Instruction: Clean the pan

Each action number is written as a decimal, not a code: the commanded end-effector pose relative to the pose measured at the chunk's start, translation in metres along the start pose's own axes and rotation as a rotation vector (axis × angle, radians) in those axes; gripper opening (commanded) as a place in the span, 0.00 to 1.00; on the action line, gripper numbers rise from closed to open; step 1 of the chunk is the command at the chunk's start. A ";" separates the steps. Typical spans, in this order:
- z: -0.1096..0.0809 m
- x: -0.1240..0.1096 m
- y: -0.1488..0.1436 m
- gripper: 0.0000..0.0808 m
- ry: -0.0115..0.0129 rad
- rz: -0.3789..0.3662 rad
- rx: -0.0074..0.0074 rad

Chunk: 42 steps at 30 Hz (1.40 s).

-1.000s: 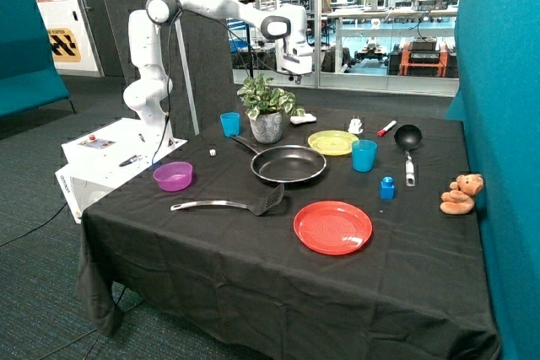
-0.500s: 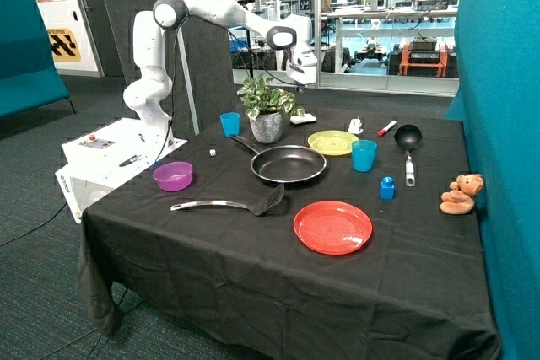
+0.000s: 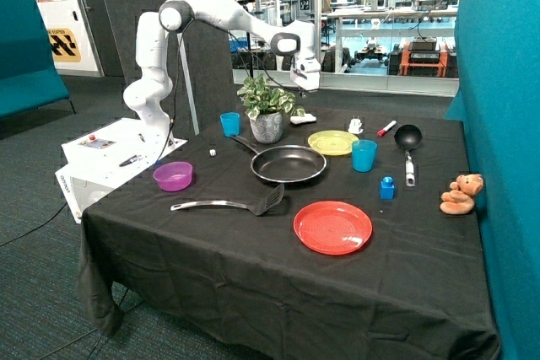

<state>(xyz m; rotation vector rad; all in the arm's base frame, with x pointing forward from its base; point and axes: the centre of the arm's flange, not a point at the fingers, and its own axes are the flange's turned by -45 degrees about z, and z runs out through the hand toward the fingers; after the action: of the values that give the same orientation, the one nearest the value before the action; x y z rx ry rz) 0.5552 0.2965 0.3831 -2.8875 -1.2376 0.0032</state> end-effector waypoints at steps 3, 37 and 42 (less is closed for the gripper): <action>0.024 -0.001 -0.005 1.00 0.0019 0.037 -0.0008; 0.049 -0.014 -0.020 1.00 0.0019 0.019 -0.0008; 0.055 -0.017 -0.023 1.00 0.0019 0.009 -0.0008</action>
<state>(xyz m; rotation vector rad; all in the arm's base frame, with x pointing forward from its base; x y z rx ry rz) 0.5328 0.3002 0.3364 -2.9003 -1.2094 0.0036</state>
